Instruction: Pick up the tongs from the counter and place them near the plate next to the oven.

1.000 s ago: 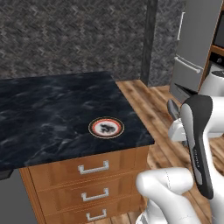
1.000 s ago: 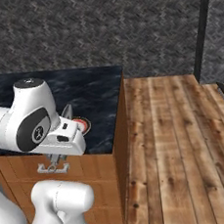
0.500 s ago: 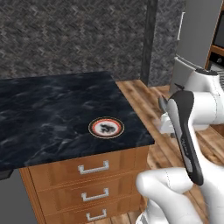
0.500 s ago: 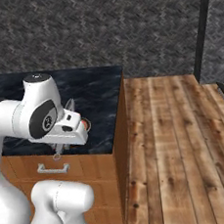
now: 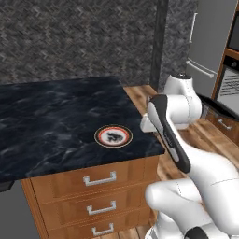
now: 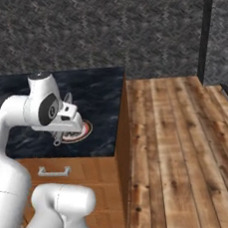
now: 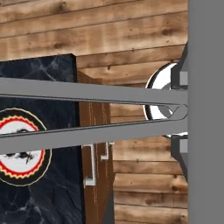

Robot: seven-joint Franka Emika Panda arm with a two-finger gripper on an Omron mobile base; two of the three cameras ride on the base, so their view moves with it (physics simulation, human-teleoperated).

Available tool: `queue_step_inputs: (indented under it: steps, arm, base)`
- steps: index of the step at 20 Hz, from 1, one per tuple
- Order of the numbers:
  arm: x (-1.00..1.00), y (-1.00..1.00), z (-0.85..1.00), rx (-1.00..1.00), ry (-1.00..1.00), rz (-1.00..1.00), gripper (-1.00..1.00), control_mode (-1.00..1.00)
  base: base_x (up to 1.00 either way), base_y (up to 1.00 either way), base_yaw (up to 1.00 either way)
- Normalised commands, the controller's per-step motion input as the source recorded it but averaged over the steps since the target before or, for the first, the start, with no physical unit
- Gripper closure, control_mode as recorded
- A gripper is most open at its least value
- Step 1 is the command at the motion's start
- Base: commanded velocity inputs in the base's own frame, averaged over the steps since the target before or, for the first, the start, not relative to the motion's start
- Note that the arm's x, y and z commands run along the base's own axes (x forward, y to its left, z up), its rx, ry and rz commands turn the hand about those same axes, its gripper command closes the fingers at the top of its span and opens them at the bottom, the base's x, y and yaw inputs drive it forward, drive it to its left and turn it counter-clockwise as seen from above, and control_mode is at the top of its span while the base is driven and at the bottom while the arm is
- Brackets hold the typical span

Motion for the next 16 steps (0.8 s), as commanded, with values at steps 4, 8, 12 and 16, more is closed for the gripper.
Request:
queue_step_inputs:
  steps: [4, 8, 12, 16]
  arm:
    - [0.93, 0.02, -0.01, 0.00, 0.01, 0.02, 1.00, -1.00]
    - [0.82, -0.25, -0.01, 0.00, 0.02, 0.13, 1.00, -1.00]
    - [0.63, -0.48, -0.04, 0.00, 0.00, 0.22, 1.00, -1.00]
    - [0.46, -0.27, -0.49, 0.01, -0.04, 0.26, 1.00, -1.00]
  base:
    - [0.00, 0.00, 0.00]
    - [0.00, 0.00, 0.00]
    - [0.00, 0.00, 0.00]
    - [0.00, 0.00, 0.00]
